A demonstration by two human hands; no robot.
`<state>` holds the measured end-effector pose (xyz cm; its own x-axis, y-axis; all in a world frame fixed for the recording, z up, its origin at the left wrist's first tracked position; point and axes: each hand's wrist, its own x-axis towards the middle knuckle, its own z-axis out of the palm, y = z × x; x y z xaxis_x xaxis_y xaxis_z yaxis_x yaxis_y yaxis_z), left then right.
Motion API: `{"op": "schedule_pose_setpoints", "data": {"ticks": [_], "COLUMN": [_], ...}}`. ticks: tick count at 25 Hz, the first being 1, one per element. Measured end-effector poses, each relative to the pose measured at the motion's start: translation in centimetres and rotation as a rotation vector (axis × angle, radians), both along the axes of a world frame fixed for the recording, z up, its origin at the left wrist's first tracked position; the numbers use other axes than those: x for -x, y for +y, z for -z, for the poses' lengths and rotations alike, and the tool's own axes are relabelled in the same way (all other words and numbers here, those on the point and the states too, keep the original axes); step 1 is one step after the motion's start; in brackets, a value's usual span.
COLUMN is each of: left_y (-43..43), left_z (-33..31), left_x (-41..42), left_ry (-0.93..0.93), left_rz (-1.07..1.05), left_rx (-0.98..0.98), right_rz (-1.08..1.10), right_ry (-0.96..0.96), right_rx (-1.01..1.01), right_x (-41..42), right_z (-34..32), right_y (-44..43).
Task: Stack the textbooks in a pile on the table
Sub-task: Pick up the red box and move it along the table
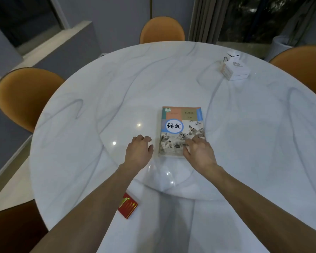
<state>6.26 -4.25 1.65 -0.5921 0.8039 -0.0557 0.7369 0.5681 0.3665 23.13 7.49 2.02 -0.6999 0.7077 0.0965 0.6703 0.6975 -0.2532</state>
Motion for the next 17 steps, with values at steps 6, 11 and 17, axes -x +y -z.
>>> {"op": "schedule_pose_setpoints", "data": {"ticks": [6, 11, 17], "left_y": [-9.2, -16.4, -20.3], "left_z": [1.1, 3.7, 7.5], "left_x": [-1.3, -3.2, -4.2], "left_ry": [0.004, -0.080, -0.195], "left_rz": [-0.079, -0.232, -0.308], "left_rx": [0.013, 0.000, 0.054], "right_rz": [-0.192, -0.308, -0.362], "right_ry": [-0.075, -0.087, -0.208], "right_rx": [0.080, 0.206, 0.350], "right_x": [0.9, 2.4, 5.3], "right_z": [0.5, 2.3, 5.5], "right_y": [-8.2, -14.1, -18.2]}}
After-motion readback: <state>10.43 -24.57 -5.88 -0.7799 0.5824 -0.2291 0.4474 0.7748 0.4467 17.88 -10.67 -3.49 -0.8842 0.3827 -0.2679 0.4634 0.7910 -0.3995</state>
